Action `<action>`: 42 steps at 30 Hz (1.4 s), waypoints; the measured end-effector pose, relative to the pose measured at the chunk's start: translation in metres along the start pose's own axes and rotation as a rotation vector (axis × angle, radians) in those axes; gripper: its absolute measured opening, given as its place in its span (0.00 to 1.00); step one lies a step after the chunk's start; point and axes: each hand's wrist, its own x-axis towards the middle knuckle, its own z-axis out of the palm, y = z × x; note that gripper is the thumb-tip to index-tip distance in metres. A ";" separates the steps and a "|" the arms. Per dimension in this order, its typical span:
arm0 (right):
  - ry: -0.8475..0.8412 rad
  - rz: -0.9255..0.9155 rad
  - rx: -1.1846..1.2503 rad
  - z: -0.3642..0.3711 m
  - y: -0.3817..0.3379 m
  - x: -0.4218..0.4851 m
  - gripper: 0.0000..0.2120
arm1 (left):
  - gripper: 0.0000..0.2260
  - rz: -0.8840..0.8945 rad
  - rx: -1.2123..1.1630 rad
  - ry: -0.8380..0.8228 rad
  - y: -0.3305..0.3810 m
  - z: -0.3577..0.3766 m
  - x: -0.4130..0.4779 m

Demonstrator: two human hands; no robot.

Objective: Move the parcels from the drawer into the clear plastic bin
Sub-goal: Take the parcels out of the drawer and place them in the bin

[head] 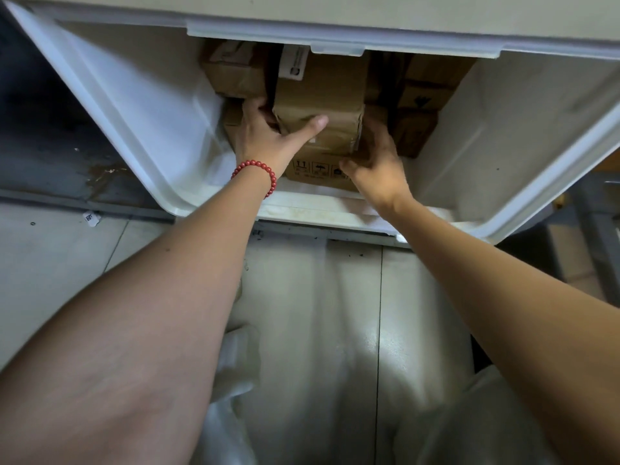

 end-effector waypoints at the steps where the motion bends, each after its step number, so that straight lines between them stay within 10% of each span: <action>1: 0.005 -0.004 -0.031 -0.002 0.001 -0.004 0.31 | 0.47 -0.021 0.035 -0.033 -0.001 -0.003 -0.002; 15: -0.195 -0.024 -0.309 -0.036 -0.015 -0.072 0.24 | 0.36 -0.265 -0.500 -0.039 0.013 -0.024 -0.077; 25: -0.190 0.090 -0.122 -0.071 -0.051 -0.139 0.40 | 0.12 -0.289 -0.493 -0.176 0.025 -0.086 -0.167; 34: -0.301 -0.110 0.021 -0.077 -0.082 -0.207 0.37 | 0.20 -0.241 -0.513 -0.079 0.010 -0.159 -0.230; 42: -0.370 0.070 0.187 -0.070 -0.083 -0.217 0.35 | 0.22 -0.074 -0.473 -0.008 0.011 -0.166 -0.256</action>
